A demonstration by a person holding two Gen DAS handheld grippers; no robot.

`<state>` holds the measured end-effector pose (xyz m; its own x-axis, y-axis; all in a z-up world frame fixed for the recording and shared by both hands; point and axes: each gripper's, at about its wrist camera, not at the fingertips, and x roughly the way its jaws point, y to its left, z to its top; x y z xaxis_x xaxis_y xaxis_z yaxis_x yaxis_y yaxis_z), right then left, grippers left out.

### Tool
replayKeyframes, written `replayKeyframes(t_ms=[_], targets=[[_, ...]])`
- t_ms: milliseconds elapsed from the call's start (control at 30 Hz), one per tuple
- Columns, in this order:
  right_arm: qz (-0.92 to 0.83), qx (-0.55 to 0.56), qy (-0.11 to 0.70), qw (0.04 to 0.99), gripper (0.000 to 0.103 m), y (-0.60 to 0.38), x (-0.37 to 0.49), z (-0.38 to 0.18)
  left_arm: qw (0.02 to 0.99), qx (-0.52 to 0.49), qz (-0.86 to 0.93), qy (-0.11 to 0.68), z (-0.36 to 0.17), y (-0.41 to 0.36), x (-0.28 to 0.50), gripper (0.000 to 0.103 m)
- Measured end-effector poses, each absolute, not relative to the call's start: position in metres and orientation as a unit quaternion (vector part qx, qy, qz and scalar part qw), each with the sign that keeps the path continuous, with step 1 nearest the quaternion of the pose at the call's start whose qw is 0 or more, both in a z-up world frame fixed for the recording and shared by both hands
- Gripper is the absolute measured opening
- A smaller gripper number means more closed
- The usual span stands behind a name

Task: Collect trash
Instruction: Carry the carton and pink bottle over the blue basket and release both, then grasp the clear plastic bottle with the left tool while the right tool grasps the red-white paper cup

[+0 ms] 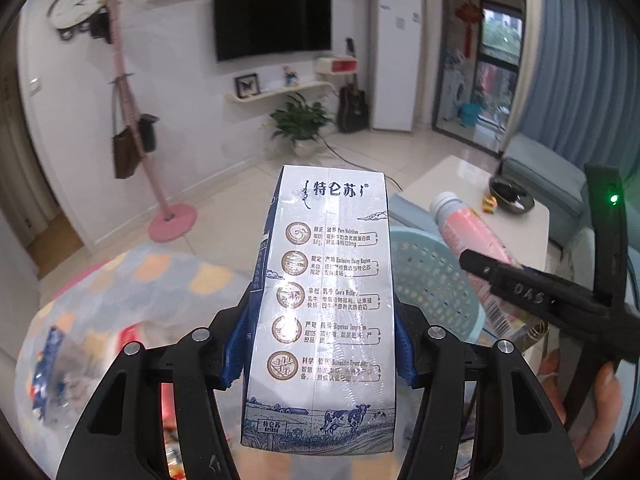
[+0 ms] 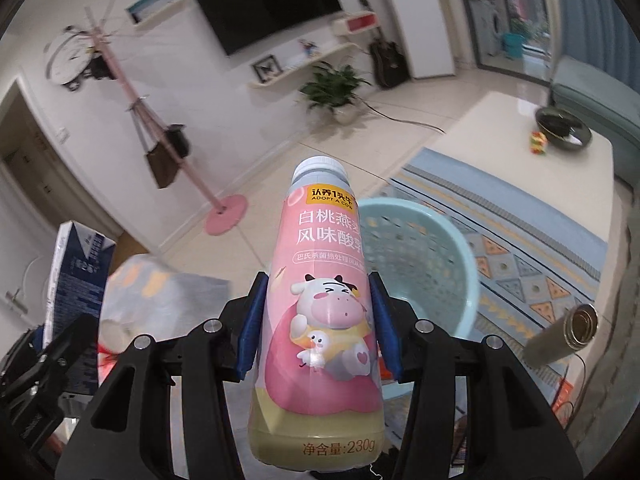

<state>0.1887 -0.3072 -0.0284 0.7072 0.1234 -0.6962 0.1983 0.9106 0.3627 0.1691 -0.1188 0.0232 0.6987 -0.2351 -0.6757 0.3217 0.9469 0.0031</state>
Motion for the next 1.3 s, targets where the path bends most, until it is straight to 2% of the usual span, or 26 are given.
replayKeyframes(t_ms=[333, 467, 967, 1300], targets=[[-0.067, 0.22, 0.432, 0.872, 0.046, -0.34, 0.217, -0.081, 0.886, 0.054, -0.175, 0.426, -0.027, -0.161, 0.229, 0.057], [-0.065, 0.223, 0.429, 0.873, 0.046, -0.343, 0.22, -0.081, 0.887, 0.044, -0.17, 0.428, -0.028, -0.157, 0.235, 0.069], [-0.023, 0.185, 0.387, 0.903, 0.046, -0.305, 0.187, -0.027, 0.911, 0.017, -0.157, 0.381, 0.016, -0.124, 0.184, 0.069], [0.064, 0.138, 0.345, 0.926, 0.046, -0.226, 0.151, 0.031, 0.936, -0.025, -0.101, 0.335, 0.054, -0.042, 0.118, 0.071]])
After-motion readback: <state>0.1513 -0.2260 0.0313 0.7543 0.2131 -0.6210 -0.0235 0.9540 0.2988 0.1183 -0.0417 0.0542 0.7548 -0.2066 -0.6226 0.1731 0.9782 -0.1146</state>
